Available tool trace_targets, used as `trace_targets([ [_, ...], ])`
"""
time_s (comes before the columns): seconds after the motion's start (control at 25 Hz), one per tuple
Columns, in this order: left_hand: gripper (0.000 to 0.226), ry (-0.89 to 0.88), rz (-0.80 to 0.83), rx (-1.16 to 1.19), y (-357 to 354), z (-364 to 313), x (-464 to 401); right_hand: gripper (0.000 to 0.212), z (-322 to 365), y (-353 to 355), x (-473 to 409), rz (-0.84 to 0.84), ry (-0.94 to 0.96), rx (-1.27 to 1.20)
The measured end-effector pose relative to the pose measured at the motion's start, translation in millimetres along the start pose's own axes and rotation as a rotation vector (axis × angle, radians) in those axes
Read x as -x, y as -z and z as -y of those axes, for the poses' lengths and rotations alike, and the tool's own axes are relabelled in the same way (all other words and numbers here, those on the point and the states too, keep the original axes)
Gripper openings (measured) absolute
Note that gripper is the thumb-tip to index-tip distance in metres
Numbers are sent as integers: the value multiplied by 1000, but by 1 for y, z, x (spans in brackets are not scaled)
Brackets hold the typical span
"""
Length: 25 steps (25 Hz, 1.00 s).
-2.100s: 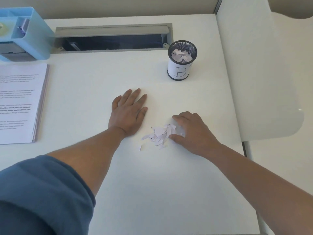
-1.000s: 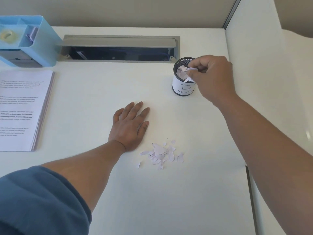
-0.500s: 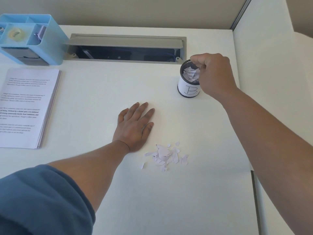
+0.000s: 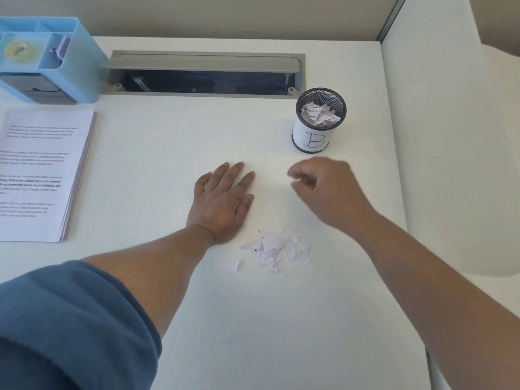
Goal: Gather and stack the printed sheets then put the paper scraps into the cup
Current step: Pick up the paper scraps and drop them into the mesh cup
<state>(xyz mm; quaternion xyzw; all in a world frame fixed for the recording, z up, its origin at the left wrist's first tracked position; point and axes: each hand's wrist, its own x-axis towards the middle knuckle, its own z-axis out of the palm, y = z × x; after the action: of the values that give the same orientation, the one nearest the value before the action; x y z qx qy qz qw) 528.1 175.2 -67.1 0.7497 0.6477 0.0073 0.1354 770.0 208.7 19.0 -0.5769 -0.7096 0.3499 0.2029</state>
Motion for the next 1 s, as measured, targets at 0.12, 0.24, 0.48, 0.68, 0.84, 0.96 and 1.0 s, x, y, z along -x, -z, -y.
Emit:
trace_targets([
  [0.12,58,-4,-5,-5,-1,0,0,40,-1,-25,31,351,-55,140],
  [0.24,58,-7,-8,-6,-1,0,0,38,5,-45,51,504,-14,269],
  [0.48,57,-5,-15,4,-2,1,0,17,4,-62,57,483,89,326],
  [0.68,55,-7,-15,13,-2,1,0,20,1,-53,51,394,115,353],
  [0.84,53,-5,-18,12,-3,1,-1,15,-2,-31,34,186,20,179],
  [0.96,54,-14,-23,20,-4,2,-2,6,6,-2,16,-13,-44,-31],
  [1.0,54,-18,-26,24,-4,2,-1,5,10,8,7,-97,-45,-71],
])
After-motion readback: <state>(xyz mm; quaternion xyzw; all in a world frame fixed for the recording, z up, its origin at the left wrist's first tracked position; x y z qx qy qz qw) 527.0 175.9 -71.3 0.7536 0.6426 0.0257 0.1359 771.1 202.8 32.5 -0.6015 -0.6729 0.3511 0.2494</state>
